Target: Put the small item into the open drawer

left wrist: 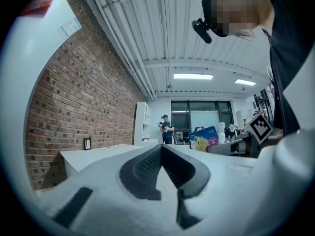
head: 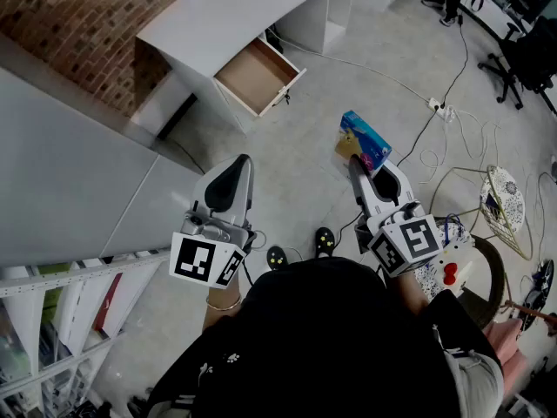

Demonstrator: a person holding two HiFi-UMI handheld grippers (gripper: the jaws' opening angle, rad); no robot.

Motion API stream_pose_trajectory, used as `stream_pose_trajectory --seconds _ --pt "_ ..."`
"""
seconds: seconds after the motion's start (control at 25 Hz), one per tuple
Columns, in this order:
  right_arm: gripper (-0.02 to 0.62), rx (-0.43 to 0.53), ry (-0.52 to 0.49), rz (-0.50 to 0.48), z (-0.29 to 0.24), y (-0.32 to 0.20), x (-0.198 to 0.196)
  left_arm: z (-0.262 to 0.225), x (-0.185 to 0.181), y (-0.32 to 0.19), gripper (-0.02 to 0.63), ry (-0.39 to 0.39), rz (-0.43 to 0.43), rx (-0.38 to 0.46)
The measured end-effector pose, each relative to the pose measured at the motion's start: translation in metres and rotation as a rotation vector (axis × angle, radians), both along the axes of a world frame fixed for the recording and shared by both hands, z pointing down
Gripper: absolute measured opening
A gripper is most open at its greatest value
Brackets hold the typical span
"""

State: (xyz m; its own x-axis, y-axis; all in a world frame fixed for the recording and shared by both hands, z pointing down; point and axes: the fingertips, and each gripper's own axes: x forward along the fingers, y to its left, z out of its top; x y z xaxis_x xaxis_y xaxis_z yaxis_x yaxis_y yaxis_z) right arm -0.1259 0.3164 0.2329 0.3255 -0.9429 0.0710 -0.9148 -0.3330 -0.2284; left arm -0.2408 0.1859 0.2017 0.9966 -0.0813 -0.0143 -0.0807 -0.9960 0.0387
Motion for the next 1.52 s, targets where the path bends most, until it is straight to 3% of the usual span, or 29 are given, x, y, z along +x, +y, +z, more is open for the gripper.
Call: stream_pose_trajectory --seconds 0.4,1.16,1.52 --pt "0.083 0.04 -0.049 0.002 0.002 0.013 0.014 -0.001 0.01 0.011 0.0 0.006 -0.015 0.001" --pt "0.084 0.061 -0.07 0.016 0.011 0.089 0.084 0.006 0.082 0.08 0.0 -0.005 0.004 0.009" --pt "0.084 0.077 -0.084 -0.009 0.014 0.103 0.096 0.004 0.077 0.091 0.0 -0.03 -0.047 0.034"
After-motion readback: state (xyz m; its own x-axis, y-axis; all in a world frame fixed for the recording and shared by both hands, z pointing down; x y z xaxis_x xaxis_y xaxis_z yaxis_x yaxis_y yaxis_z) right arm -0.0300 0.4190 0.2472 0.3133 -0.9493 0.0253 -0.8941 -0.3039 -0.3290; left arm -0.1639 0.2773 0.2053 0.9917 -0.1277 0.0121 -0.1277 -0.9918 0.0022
